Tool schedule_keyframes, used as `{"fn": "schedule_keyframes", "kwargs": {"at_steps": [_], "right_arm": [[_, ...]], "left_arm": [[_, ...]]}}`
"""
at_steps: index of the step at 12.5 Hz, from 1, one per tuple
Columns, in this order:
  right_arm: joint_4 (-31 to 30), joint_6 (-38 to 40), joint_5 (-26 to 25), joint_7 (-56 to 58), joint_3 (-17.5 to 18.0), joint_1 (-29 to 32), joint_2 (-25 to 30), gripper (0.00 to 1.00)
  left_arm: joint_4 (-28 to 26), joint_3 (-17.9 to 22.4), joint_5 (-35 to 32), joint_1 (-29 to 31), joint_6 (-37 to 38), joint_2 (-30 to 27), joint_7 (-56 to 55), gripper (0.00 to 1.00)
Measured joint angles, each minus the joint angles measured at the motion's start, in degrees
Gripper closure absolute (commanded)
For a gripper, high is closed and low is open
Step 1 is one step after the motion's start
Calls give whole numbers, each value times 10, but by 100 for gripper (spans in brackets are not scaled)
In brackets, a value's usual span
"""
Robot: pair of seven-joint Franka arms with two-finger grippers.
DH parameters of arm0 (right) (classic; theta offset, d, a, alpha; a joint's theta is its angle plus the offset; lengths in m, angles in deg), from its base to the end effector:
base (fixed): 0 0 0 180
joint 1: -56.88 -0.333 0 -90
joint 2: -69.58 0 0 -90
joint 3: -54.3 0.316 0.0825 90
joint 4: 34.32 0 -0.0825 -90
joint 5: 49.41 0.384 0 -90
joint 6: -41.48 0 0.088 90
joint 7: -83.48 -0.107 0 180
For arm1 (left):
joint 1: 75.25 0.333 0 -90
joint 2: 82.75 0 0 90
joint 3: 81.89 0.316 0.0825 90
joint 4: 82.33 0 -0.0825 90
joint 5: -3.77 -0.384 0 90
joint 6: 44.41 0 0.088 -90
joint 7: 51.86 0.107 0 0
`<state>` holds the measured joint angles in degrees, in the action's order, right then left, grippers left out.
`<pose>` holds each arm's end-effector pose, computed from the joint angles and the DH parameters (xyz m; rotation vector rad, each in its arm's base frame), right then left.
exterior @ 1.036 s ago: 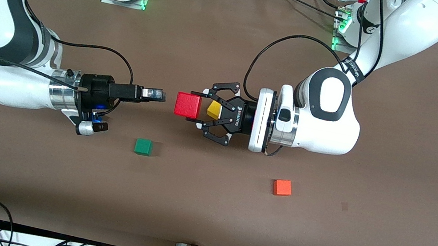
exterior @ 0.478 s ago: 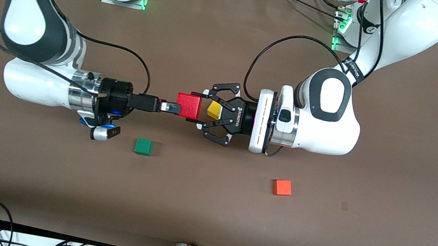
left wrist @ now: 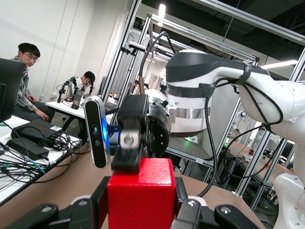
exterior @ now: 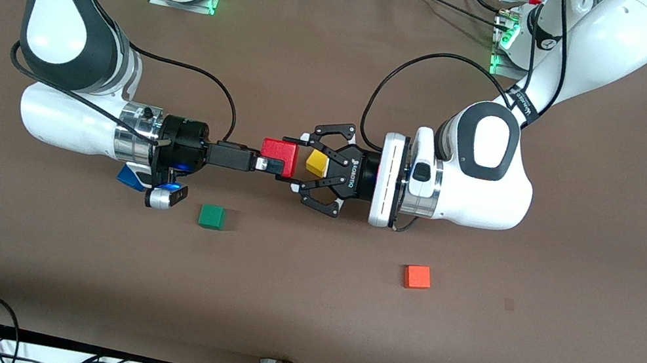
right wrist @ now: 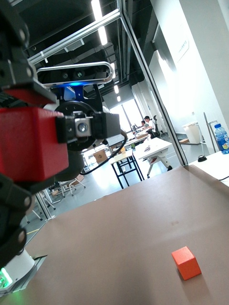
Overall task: Pass red block to right arm, stack on blue
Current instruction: 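Close the right gripper on the red cube, then open the left gripper, then carry the red cube onto the blue cube while the left gripper withdraws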
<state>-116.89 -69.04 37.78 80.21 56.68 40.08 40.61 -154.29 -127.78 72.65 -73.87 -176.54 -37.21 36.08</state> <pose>0.6625 0.2971 0.4597 -1.7004 0.3368 0.3053 0.6623 -0.3956 0.4516 1.3828 -0.9695 0.9278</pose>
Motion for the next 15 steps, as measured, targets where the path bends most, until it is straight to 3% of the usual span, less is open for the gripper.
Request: {"fn": "schedule_keyframes", "kwargs": {"at_steps": [1,2,3,6,8,11,14,15], "right_arm": [[0,-1,0,0,0,0,0,100],[0,-1,0,0,0,0,0,100],[0,-1,0,-2,0,0,0,100],[1,-3,0,-6,-1,0,0,100],[12,-3,-30,-5,-7,2,1,100],[23,-3,-173,-6,-32,6,2,100],[21,-3,-335,-5,-42,10,-3,100],[20,-3,-411,-3,-42,10,-7,100]], "left_arm": [[1,0,1,0,1,0,-3,93],[1,0,1,0,1,0,-3,14],[1,0,1,0,1,1,-7,0],[1,1,1,2,1,2,-44,0],[2,15,1,4,0,2,-63,0],[21,64,-15,31,0,3,-63,0],[37,90,-87,77,5,2,-66,0],[36,101,-118,86,7,3,-74,0]]}}
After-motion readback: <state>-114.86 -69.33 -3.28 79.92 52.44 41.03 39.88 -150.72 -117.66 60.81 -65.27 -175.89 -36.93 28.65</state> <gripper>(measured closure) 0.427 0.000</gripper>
